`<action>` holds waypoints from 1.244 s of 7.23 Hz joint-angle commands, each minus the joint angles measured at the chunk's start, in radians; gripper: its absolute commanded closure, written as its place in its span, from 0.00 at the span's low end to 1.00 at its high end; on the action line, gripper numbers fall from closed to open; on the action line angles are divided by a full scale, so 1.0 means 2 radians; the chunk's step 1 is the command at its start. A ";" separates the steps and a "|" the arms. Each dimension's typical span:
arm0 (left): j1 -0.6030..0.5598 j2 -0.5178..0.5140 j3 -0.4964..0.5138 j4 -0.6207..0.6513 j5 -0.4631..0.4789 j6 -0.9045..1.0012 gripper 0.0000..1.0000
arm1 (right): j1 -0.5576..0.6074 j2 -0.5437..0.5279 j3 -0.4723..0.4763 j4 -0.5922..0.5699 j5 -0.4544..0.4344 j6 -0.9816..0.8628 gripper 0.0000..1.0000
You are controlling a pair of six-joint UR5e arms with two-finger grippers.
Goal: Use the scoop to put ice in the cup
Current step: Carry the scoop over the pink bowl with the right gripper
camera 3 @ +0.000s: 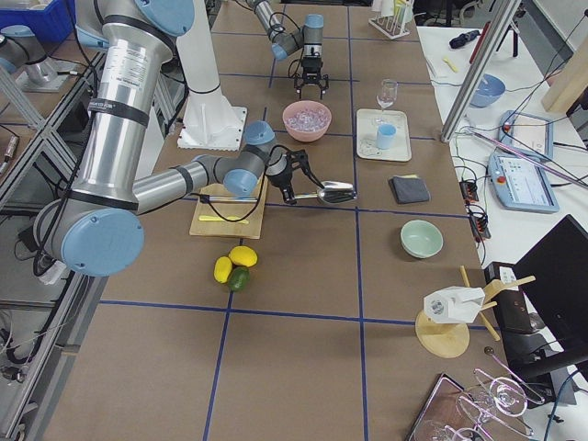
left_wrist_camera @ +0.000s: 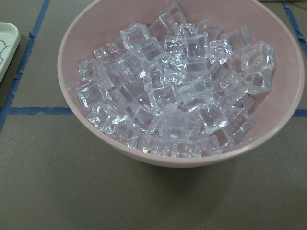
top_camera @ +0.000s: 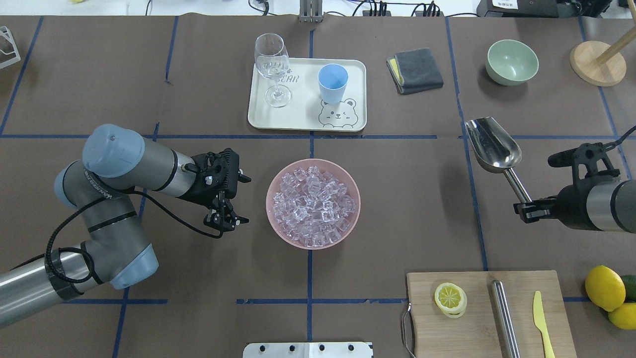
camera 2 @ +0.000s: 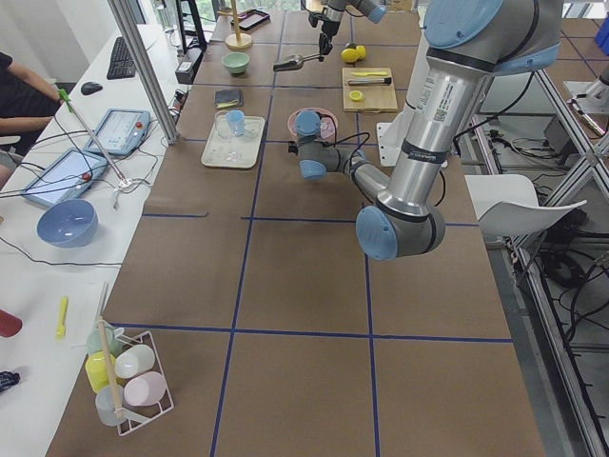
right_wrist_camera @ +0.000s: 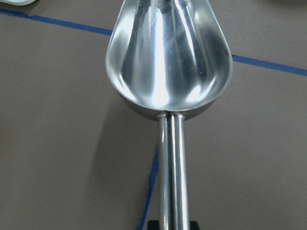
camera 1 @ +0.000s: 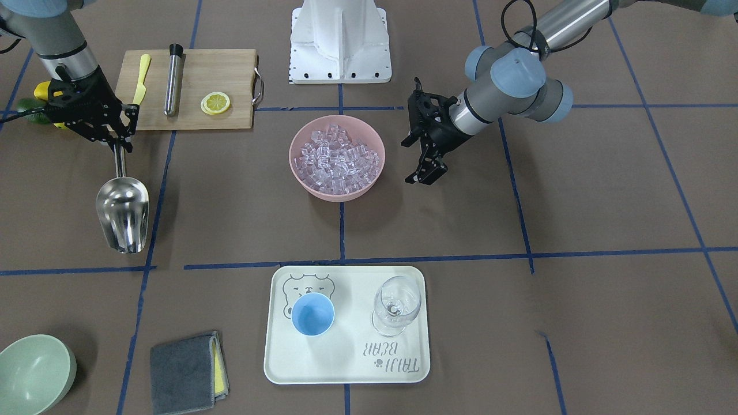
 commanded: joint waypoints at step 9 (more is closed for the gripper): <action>0.001 -0.001 0.006 -0.002 0.001 0.000 0.00 | -0.046 0.447 0.028 -0.656 0.030 -0.387 1.00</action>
